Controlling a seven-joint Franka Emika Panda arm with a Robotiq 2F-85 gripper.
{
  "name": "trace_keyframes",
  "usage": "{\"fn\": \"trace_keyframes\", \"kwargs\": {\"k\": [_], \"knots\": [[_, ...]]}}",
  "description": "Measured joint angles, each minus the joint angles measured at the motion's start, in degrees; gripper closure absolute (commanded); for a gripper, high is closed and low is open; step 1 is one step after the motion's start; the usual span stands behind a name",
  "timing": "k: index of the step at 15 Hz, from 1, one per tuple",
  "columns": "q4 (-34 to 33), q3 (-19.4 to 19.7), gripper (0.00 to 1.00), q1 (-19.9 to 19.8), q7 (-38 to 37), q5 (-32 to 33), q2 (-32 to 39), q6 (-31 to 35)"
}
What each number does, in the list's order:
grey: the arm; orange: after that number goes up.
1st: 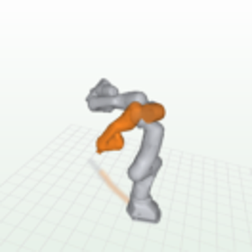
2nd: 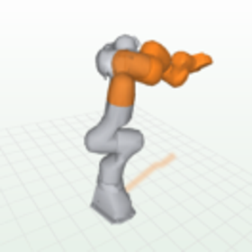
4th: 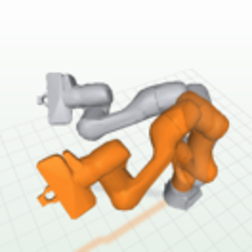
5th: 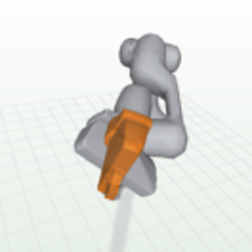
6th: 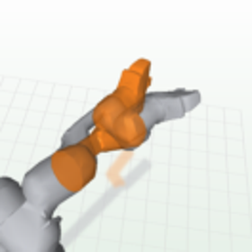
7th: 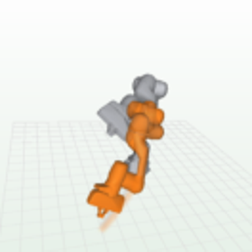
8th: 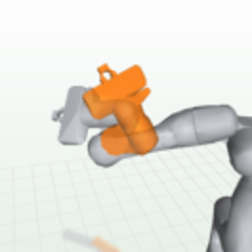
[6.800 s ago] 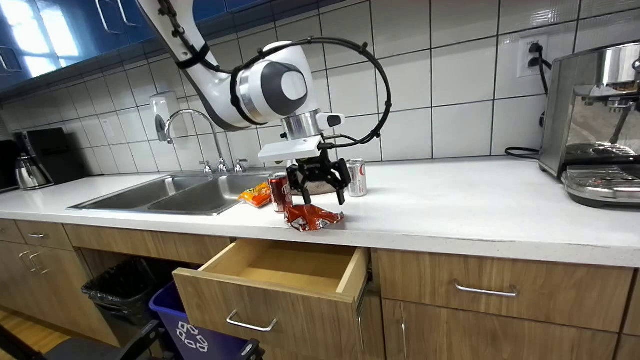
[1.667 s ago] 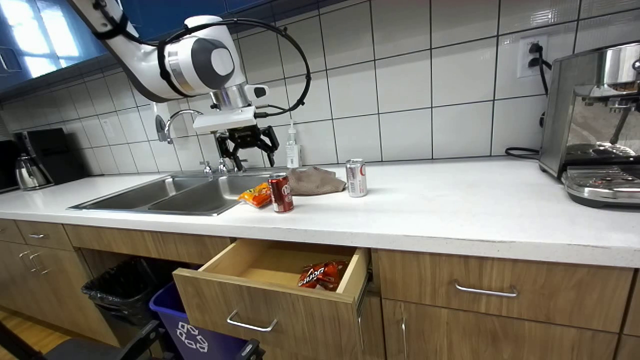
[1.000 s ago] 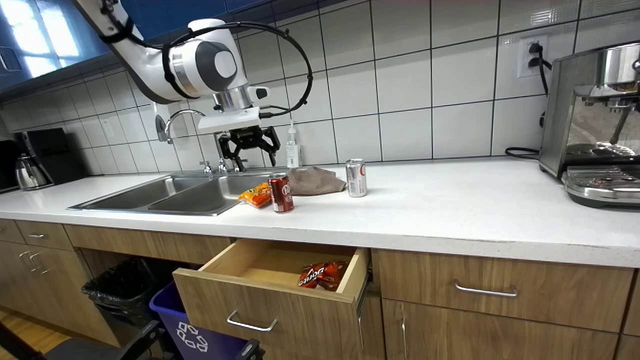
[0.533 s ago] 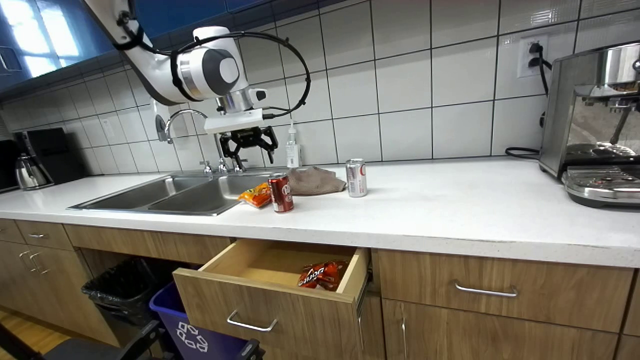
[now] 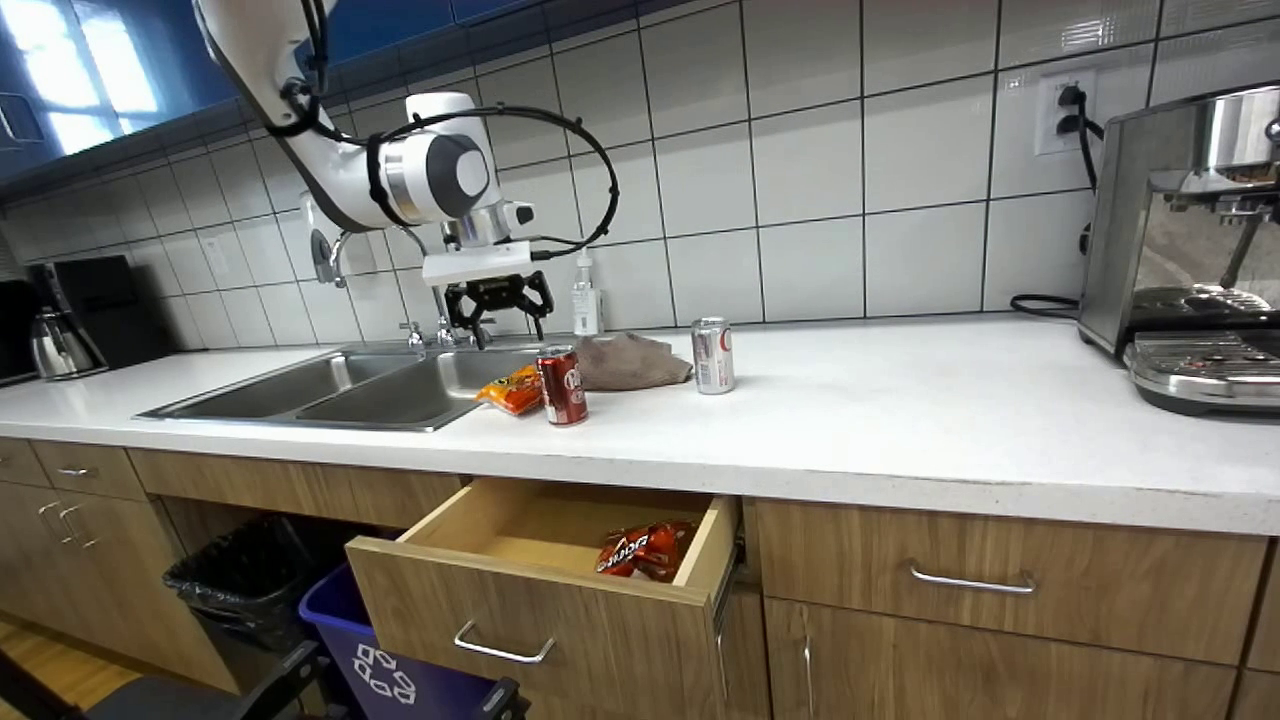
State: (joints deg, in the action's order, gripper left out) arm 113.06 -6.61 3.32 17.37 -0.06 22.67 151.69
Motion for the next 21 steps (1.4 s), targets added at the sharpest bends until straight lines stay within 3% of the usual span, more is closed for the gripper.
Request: {"fn": "trace_keyframes", "kwargs": {"k": [10, 21], "knots": [[-7.99, -0.46, 0.00, 0.22, 0.02, 1.56, 9.44, -2.15], [-12.13, -1.20, 0.00, 0.30, 0.78, 2.34, 13.92, -1.98]]}}
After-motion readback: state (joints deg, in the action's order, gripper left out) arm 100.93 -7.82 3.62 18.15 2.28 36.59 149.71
